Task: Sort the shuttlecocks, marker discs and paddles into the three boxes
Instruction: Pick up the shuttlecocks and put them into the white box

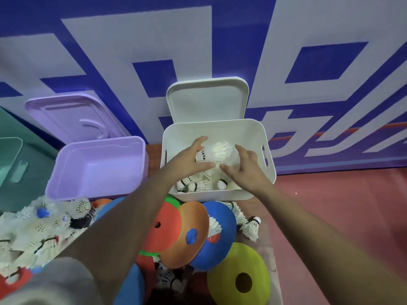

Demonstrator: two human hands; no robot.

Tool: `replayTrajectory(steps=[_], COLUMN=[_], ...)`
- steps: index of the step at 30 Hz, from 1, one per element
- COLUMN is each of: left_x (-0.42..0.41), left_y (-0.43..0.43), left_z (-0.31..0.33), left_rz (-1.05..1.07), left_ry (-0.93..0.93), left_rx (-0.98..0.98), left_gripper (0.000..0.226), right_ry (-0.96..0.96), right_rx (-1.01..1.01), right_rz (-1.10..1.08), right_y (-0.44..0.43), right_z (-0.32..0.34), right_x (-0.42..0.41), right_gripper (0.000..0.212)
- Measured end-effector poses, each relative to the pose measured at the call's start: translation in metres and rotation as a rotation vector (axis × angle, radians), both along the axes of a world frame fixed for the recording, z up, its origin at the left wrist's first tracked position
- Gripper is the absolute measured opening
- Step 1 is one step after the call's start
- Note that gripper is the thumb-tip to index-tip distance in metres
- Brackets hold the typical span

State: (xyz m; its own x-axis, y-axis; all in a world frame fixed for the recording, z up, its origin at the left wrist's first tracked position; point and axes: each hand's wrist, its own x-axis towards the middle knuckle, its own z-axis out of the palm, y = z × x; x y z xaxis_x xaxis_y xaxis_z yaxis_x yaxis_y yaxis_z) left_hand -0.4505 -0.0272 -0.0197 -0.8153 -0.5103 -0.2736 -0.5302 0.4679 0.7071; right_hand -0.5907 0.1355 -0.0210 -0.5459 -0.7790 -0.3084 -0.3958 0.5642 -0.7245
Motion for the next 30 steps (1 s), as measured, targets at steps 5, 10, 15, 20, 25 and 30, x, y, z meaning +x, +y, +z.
replayTrajectory(steps=[5,10,15,20,25,30], left_x=[0.012,0.000,0.006,0.046,0.075,0.083], left_y=[-0.007,0.000,0.022,0.079,0.136,0.159], left_z=[-0.019,-0.028,0.008,0.024,0.008,-0.026], left_rz=[-0.238,-0.138,-0.003,0.033,-0.038,-0.159], left_ry=[-0.267,-0.358,0.022,0.301,0.264,0.047], left_rx=[-0.318,-0.529,-0.449,-0.266,-0.219,-0.523], left_gripper=[0.096,0.101,0.071,0.030,0.013,0.022], right_ry=[0.208,0.324,0.306,0.214,0.137,0.118], right_rx=[0.175,0.111,-0.126,-0.257,-0.315,-0.181], right_rz=[0.168,0.006,-0.070,-0.064,-0.001,-0.064], right_y=[0.002,-0.003,0.014,0.064,0.113,0.145], right_z=[-0.021,-0.026,0.000,0.024,0.023,-0.016], right_x=[-0.013,-0.013,-0.008,0.020,0.050,0.058], right_gripper=[0.076,0.084,0.064,0.045,0.027,0.014])
